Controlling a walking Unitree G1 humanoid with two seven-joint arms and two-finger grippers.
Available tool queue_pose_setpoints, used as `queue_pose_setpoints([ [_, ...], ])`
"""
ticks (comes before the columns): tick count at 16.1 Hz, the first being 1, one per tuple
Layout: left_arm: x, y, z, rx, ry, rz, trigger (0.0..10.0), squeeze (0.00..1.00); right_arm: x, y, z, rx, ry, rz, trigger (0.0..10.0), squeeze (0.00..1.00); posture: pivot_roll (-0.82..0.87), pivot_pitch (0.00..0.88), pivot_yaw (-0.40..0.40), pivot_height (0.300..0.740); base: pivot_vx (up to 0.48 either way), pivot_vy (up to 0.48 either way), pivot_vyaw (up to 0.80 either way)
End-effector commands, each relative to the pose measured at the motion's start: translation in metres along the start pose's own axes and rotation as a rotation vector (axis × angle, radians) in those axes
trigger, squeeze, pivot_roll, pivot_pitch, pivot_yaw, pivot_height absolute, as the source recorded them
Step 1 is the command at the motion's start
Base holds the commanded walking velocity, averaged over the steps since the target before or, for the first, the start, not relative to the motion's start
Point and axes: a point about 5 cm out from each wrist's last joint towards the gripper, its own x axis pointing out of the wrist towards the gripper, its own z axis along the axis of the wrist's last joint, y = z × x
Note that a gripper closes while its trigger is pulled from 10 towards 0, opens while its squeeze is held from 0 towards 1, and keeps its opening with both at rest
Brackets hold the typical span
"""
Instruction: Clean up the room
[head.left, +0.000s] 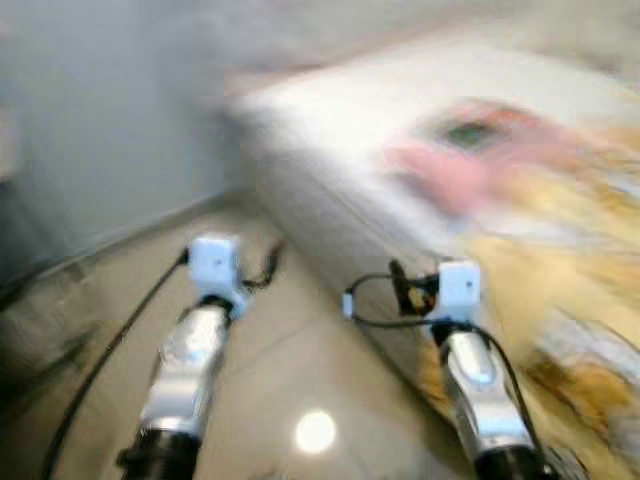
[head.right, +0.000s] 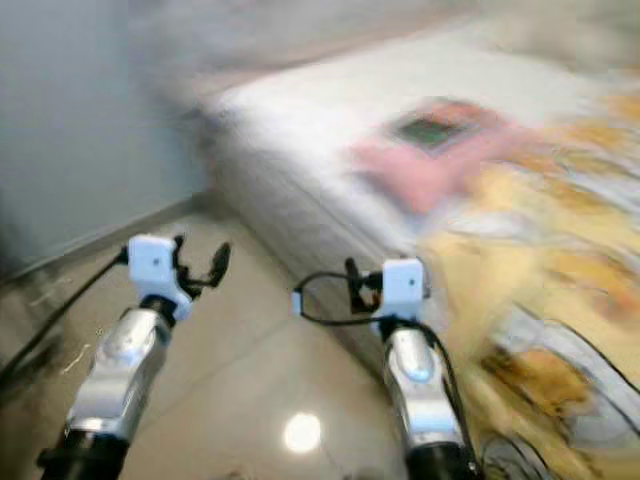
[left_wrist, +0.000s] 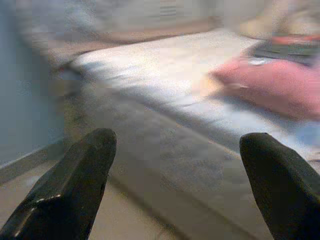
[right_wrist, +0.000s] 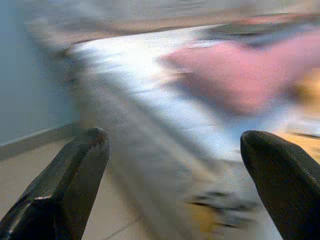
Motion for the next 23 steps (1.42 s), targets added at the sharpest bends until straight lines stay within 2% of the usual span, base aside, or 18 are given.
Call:
queue_pose_setpoints([
  [1,-0.001,-0.005,-0.005,-0.024,0.015,-0.019,10.0,0.0,-0.003,-0.006,-0.006,-0.019,0.03,-0.021,10.0,1.0,0.03,0.0,0.01,0.74,0.0,0.48,-0.68],
  [2,0.0,-0.002,-0.005,-0.014,0.016,-0.016,10.0,0.0,-0.001,-0.006,-0.005,-0.019,0.03,-0.019,10.0,0.0,0.03,0.0,0.01,0.74,0.0,0.48,-0.63],
  [6,-0.001,0.001,-0.007,-0.004,0.027,-0.019,10.0,0.0,-0.002,-0.006,-0.004,-0.023,0.012,-0.026,10.0,0.0,0.03,0.0,0.015,0.74,0.0,0.48,-0.48],
  [7,-0.003,0.001,-0.011,0.05,0.047,-0.02,10.0,0.0,-0.003,-0.006,-0.004,-0.021,0.01,-0.025,10.0,0.0,0.03,0.0,0.018,0.74,0.0,0.0,0.0],
  [8,-0.004,0.0,-0.014,0.054,0.065,-0.022,10.0,0.0,-0.004,-0.006,-0.005,-0.014,0.012,-0.022,10.0,0.0,0.02,0.0,0.02,0.74,0.0,0.0,0.0],
  [13,-0.001,-0.002,-0.009,0.039,0.023,-0.021,10.0,0.0,-0.003,-0.001,-0.004,0.017,0.001,-0.025,10.0,0.0,0.01,0.0,0.026,0.74,0.0,0.0,0.0],
  [14,-0.002,-0.002,-0.009,-0.028,0.014,-0.025,10.0,0.0,-0.003,-0.003,-0.003,0.046,0.007,-0.039,10.0,0.0,0.01,0.0,0.022,0.74,0.0,0.48,-0.71],
  [18,0.002,-0.002,-0.007,0.004,0.01,-0.015,10.0,0.0,-0.002,-0.007,-0.001,0.039,-0.003,-0.049,10.0,0.0,0.0,0.0,0.027,0.74,0.0,0.48,-0.7],
  [20,0.003,-0.001,-0.008,0.037,0.013,-0.004,10.0,0.0,-0.001,-0.006,-0.002,0.037,0.006,-0.048,10.0,0.0,0.0,0.0,0.029,0.74,0.0,0.0,-0.7],
  [21,0.005,-0.002,-0.008,0.056,0.017,0.004,10.0,0.0,-0.002,0.003,-0.005,0.066,0.024,0.017,10.0,0.0,-0.01,0.0,0.036,0.74,0.0,0.0,0.0],
  [22,0.008,-0.005,-0.006,0.054,0.005,-0.005,10.0,0.0,-0.002,0.008,-0.006,0.038,0.037,0.058,10.0,0.0,-0.01,0.0,0.039,0.74,0.0,0.0,0.0],
  [23,0.008,-0.008,-0.001,0.019,-0.026,-0.035,10.0,0.0,-0.002,0.007,-0.005,0.029,0.029,0.04,10.0,0.0,-0.01,0.0,0.039,0.74,0.0,0.0,0.0],
])
